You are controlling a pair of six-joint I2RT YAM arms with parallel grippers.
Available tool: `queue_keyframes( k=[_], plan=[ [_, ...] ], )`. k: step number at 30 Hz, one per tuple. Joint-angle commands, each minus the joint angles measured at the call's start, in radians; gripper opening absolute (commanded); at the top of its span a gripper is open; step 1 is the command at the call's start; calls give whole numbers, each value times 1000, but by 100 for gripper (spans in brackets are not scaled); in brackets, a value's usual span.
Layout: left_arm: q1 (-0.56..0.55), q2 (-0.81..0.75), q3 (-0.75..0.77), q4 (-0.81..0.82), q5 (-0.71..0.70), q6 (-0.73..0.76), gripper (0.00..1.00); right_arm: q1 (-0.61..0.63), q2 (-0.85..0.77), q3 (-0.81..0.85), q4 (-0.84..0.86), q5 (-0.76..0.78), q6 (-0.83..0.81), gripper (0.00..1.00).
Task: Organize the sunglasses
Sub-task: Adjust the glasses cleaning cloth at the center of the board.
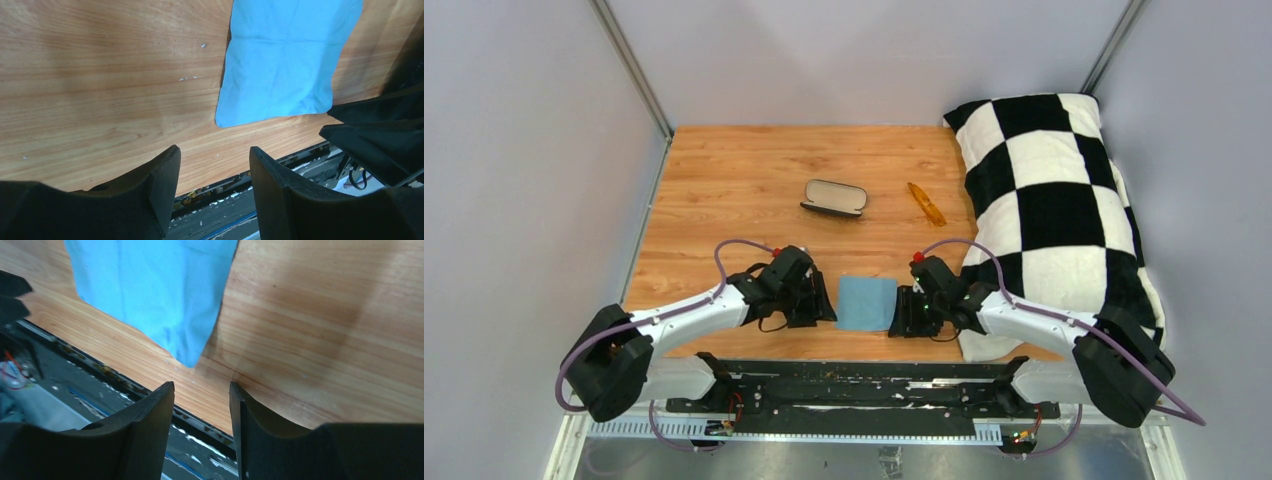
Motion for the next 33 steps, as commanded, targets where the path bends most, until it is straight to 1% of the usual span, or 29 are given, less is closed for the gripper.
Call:
queue_keyframes(
  k=[1, 4, 10, 15, 21, 26, 33],
  plan=[
    [-22, -7, -29, 71, 9, -41, 58, -27, 22, -56, 115, -80, 100, 50],
    [-36, -7, -42, 102, 7, -55, 58, -28, 12, -76, 146, -55, 141, 48],
    [-55, 23, -64, 108, -7, -109, 51, -30, 14, -100, 175, 1, 235, 38],
    [-67, 57, -88, 129, -18, -136, 44, -30, 15, -113, 175, 13, 249, 34],
    [-67, 80, -93, 147, -26, -146, 42, -31, -18, -112, 148, 43, 239, 35],
    [-66, 93, -111, 220, -26, -181, 40, -30, -18, -116, 152, 42, 243, 35],
    [-67, 160, -113, 269, -9, -194, 34, -31, -25, -124, 166, 42, 258, 35]
  ],
)
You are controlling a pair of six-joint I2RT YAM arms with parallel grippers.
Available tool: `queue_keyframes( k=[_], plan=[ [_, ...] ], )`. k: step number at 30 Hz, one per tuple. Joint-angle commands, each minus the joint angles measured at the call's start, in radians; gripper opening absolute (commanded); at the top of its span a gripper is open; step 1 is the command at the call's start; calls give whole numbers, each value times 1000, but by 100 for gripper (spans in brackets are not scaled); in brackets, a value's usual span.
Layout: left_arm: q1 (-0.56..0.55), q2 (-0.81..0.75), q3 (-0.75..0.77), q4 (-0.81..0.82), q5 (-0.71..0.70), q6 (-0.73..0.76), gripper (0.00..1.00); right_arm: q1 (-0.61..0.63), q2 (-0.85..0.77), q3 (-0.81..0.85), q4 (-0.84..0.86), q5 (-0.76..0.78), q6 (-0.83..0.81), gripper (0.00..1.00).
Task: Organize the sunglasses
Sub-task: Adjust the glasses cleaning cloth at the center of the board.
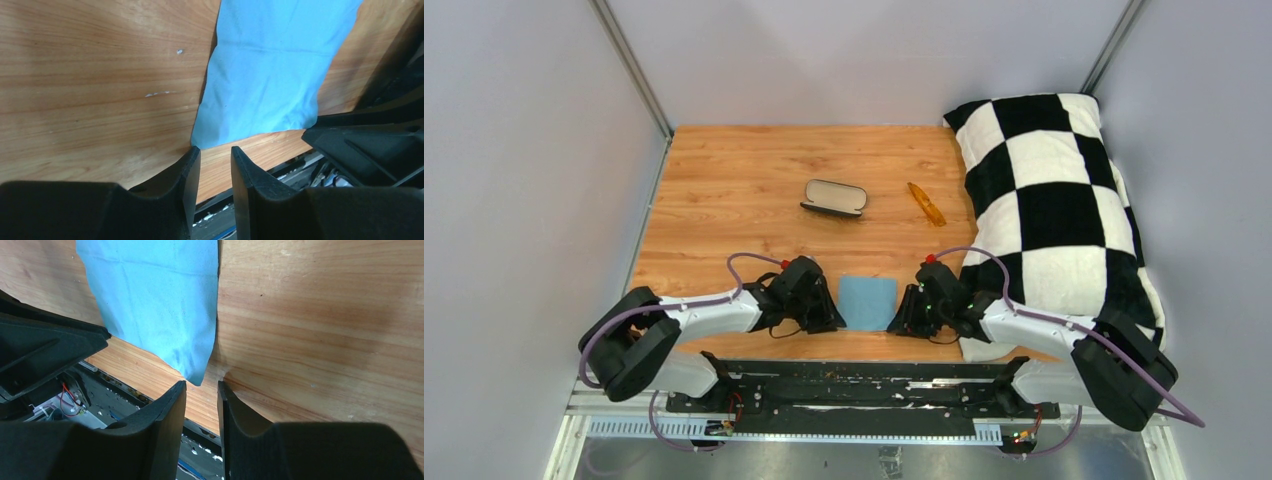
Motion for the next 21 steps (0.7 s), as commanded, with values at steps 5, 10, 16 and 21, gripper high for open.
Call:
queue_keyframes(
  k=[5, 10, 16, 21],
  plan=[
    [-8, 53, -29, 15, -16, -14, 28, -11, -5, -26, -9, 29, 25, 35],
    [-8, 37, -29, -7, -38, -14, 20, -18, -19, -31, -3, 42, 38, 34],
    [-7, 51, -11, -15, -52, -6, 11, -24, -7, -35, 17, 33, 53, 33],
    [-7, 75, 7, -10, -52, -2, 2, -25, 22, -38, 93, 10, 69, 31]
  ],
)
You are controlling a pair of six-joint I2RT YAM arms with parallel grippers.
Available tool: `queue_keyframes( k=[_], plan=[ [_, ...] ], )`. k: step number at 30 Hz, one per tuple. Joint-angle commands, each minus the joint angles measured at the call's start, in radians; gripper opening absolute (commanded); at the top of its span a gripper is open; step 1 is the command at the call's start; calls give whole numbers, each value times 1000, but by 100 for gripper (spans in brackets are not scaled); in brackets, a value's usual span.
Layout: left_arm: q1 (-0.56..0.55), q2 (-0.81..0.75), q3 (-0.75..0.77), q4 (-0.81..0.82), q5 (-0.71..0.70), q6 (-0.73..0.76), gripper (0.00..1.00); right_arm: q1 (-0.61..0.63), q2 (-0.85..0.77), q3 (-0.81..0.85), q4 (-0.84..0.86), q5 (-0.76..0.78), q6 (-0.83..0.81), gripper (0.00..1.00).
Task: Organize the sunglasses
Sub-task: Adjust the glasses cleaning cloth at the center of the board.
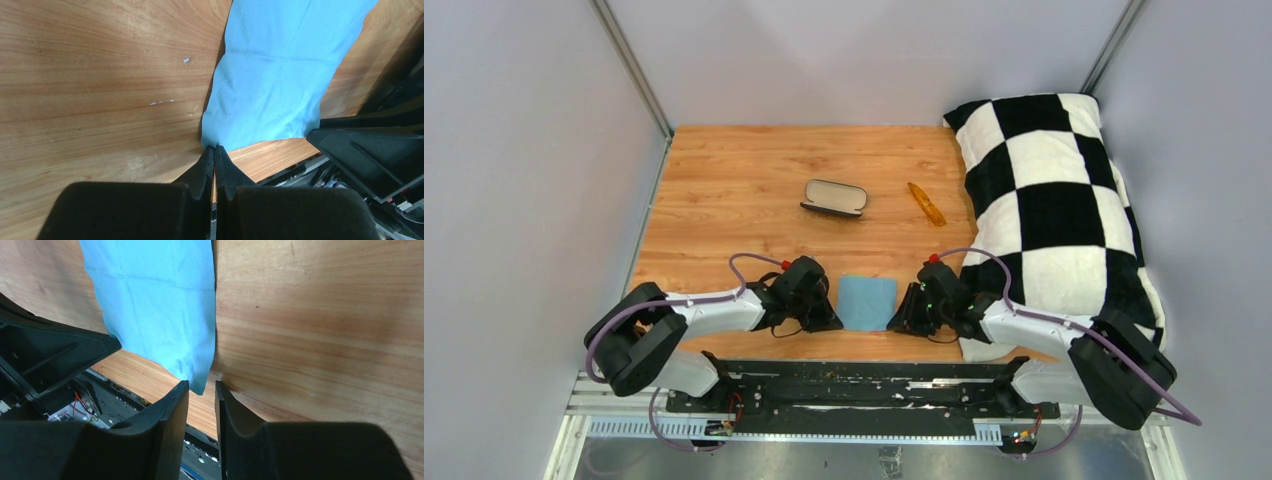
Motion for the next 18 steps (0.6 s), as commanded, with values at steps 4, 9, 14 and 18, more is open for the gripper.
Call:
queue_keyframes(
  k=[4, 9, 14, 18],
  plan=[
    [-7, 38, 12, -46, -46, 27, 0, -14, 45, -22, 77, 1, 35, 27],
    [-8, 31, 20, -52, -45, 29, 0, -17, 64, -17, 93, -8, 43, 0],
    [2, 43, 132, -106, -85, 56, 0, -20, 48, 84, 4, 54, -27, 0],
    [96, 111, 277, -166, -55, 147, 0, -80, 140, 252, -30, 44, -149, 0]
  ],
)
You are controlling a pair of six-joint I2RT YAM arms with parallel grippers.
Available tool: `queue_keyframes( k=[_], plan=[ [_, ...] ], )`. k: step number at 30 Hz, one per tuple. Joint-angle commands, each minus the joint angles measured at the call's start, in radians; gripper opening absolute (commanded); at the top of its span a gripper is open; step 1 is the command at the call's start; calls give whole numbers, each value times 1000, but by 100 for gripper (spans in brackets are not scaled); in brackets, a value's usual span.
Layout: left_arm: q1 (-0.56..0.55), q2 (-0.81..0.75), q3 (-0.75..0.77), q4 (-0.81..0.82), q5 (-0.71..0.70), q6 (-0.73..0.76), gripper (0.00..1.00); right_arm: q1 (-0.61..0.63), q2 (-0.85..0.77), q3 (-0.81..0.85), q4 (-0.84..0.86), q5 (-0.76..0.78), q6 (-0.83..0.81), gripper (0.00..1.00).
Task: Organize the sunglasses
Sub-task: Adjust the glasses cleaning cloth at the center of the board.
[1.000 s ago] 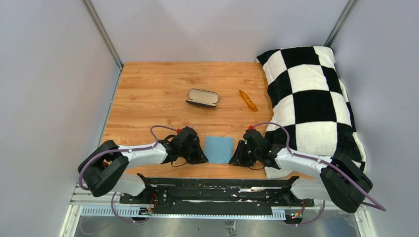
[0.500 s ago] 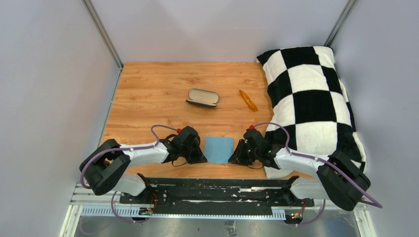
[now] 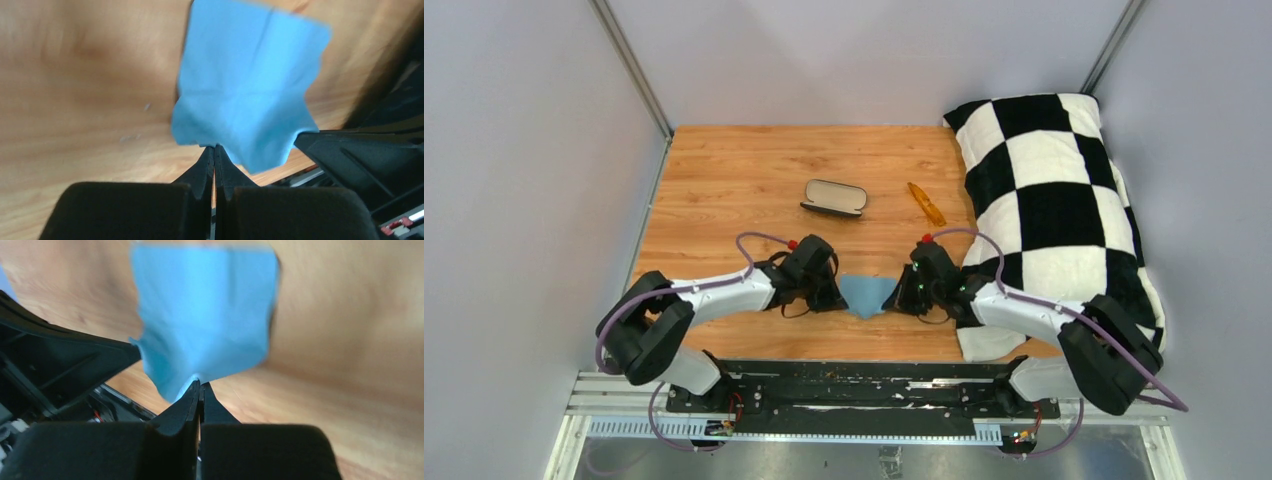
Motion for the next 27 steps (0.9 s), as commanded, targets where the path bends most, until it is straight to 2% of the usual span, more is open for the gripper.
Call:
queue_keyframes(
  k=[1, 6, 8, 11, 15, 19, 23, 27],
  plan=[
    [108, 74, 174, -59, -9, 124, 0, -88, 101, 216, -64, -8, -155, 0],
    [223, 175, 426, -125, 26, 248, 0, -172, 271, 488, -102, -82, -265, 0],
    [246, 177, 516, -183, 16, 291, 0, -190, 320, 621, -153, -120, -292, 0],
    [253, 137, 602, -268, -35, 345, 0, -192, 325, 692, -180, -119, -321, 0],
    [253, 58, 528, -268, -24, 359, 0, -193, 299, 645, -188, -139, -329, 0],
    [243, -7, 326, -177, 27, 331, 0, -184, 289, 487, -129, -187, -323, 0],
    [197, -1, 129, -72, 41, 287, 0, -173, 322, 345, -89, -217, -320, 0],
    [159, -9, 34, -58, 51, 266, 0, -145, 301, 236, -65, -235, -305, 0]
  ],
)
